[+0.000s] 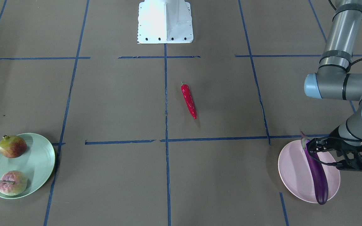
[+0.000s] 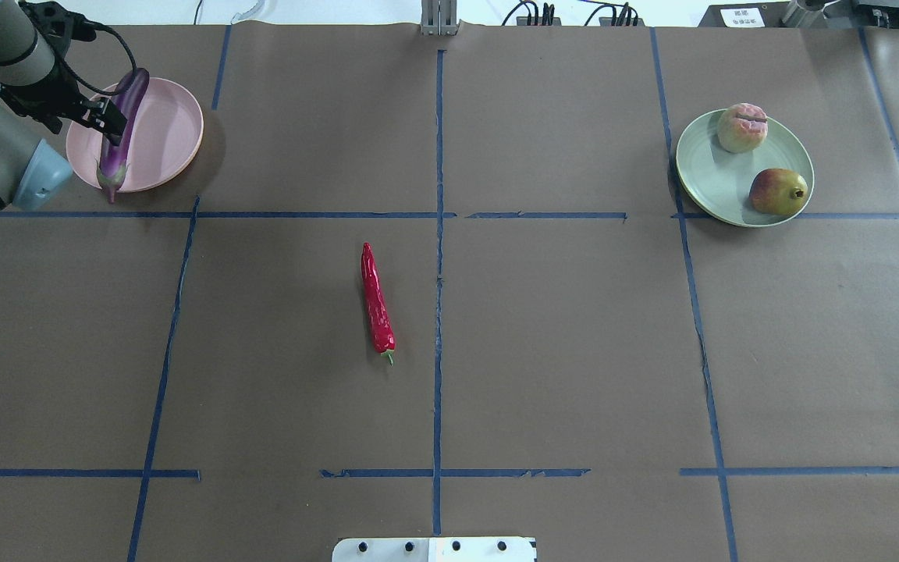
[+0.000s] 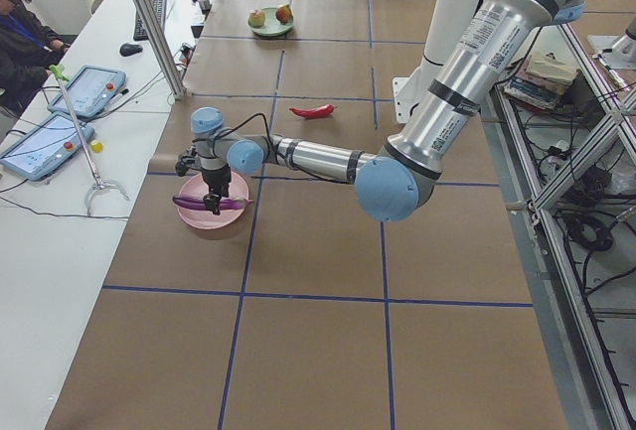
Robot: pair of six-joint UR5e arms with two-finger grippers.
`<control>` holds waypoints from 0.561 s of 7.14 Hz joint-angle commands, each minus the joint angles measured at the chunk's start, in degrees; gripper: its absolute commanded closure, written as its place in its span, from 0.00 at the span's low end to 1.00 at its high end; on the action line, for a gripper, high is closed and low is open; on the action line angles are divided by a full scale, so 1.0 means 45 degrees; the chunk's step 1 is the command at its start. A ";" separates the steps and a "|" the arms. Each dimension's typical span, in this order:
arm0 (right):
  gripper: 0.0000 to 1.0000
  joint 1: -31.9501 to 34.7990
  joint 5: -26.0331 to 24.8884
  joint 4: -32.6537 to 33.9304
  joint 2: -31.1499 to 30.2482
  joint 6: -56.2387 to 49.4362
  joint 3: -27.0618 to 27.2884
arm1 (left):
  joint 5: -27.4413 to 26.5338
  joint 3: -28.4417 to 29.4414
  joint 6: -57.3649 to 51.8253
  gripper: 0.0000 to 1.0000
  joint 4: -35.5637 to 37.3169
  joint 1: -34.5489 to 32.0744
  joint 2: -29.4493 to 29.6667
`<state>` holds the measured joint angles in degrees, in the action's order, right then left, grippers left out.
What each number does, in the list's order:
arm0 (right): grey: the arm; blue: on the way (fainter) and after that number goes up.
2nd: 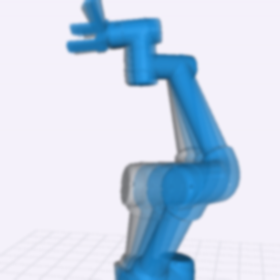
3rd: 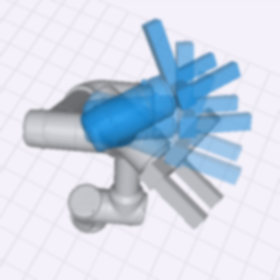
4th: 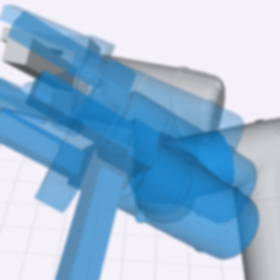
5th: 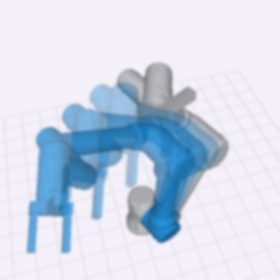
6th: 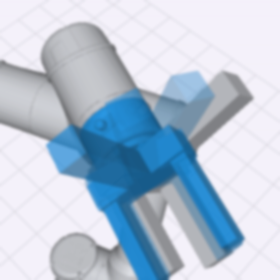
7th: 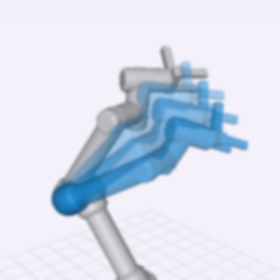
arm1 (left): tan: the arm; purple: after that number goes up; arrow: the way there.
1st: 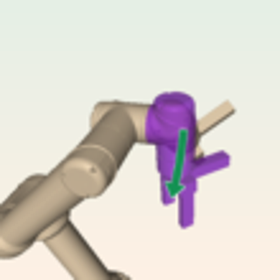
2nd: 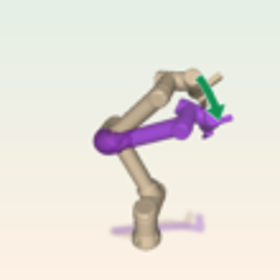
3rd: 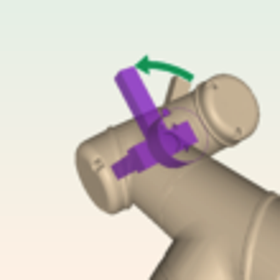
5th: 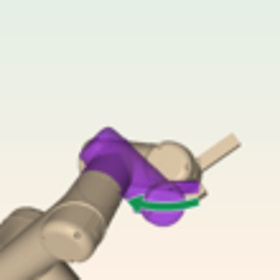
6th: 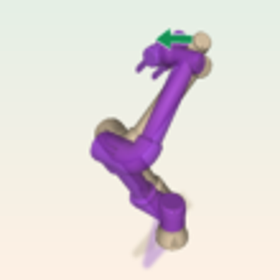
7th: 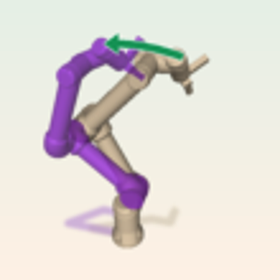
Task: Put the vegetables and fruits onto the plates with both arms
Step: 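Open the left gripper and lift it off the eggplant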
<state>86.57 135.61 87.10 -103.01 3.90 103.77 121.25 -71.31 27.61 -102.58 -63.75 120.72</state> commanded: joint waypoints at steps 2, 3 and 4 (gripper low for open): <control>0.00 0.0000 0.0000 0.0000 0.0000 -0.0008 0.0006 | 0.0341 -0.4451 0.3887 0.00 0.2599 0.1691 -0.0029; 0.00 0.0000 0.0000 0.0000 0.0000 -0.0008 0.0006 | 0.0225 -0.4987 0.6167 0.00 0.2563 0.3252 0.0144; 0.00 0.0000 0.0000 0.0000 0.0000 -0.0027 0.0006 | -0.0608 -0.4954 0.8123 0.00 0.2601 0.4775 0.0919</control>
<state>86.57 135.62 87.10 -103.01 3.84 103.80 121.42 -91.95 53.40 -91.33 -50.14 122.09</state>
